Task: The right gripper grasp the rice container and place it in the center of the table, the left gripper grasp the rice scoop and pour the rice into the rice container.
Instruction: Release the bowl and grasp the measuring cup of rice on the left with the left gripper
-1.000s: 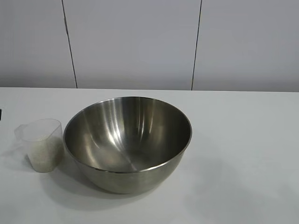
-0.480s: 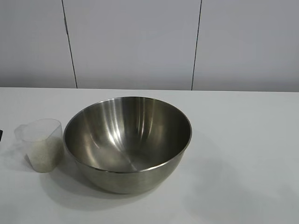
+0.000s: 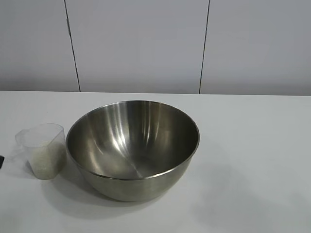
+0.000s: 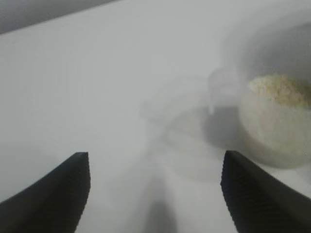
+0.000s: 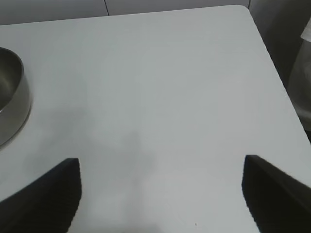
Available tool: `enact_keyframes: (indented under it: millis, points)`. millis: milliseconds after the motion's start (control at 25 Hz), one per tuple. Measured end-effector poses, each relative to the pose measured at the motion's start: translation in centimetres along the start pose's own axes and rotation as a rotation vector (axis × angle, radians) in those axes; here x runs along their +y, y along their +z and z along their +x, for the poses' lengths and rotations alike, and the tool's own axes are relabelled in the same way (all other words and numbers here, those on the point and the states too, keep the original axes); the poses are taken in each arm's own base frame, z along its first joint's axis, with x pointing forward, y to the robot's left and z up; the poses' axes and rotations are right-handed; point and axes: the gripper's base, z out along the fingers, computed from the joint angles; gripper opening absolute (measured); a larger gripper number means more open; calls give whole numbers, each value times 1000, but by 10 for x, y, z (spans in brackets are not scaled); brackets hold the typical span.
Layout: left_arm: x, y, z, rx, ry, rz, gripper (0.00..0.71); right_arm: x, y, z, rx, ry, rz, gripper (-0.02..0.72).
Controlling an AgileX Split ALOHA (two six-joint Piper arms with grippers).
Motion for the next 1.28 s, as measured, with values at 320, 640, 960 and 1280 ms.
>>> enact_keyframes:
  millis: [320, 640, 960, 1280]
  points:
    - [2, 26, -4, -25, 2, -6, 537, 0, 0, 0, -1, 0, 0, 623]
    - [2, 35, -10, -60, 14, 4, 537, 0, 0, 0, -1, 0, 0, 623]
    - [2, 41, -18, -99, 24, 24, 484, 0, 0, 0, -1, 0, 0, 623]
    - [-2, 42, -20, -114, 31, 65, 477, 0, 0, 0, -1, 0, 0, 623]
